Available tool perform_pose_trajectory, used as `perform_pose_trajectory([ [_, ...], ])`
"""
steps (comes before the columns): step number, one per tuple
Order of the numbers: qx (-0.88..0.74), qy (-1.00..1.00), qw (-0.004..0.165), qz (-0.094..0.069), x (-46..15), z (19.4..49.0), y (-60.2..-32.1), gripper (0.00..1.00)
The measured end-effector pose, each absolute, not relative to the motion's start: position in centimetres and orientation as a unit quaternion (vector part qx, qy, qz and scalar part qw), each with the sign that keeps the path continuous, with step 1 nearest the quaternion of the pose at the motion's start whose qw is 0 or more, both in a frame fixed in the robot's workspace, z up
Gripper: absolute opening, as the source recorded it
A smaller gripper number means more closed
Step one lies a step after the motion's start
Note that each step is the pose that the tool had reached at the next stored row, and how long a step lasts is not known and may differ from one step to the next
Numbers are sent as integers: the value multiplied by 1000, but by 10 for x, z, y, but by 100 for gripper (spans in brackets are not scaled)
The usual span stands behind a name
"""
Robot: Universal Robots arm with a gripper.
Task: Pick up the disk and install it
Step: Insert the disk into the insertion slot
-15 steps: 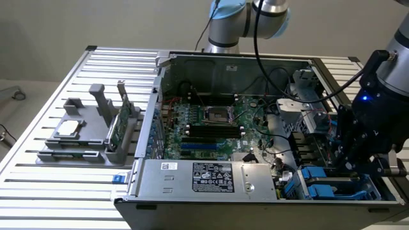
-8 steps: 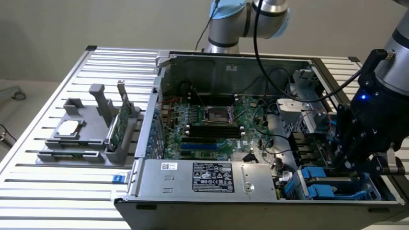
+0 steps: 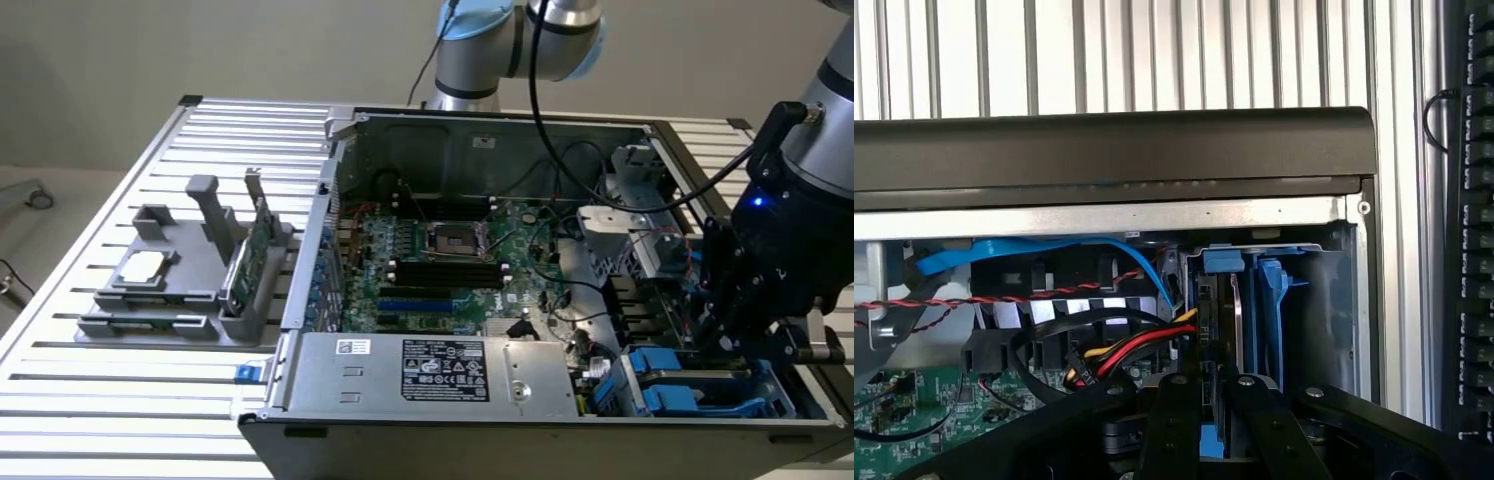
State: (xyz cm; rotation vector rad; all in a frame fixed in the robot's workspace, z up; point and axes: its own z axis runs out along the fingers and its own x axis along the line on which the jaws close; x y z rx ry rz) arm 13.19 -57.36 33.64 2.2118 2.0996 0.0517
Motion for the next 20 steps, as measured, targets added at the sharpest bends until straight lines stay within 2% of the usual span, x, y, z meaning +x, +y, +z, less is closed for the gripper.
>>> perform_pose_trajectory([
  [20, 731, 680, 48, 14, 134, 336, -574, 16],
])
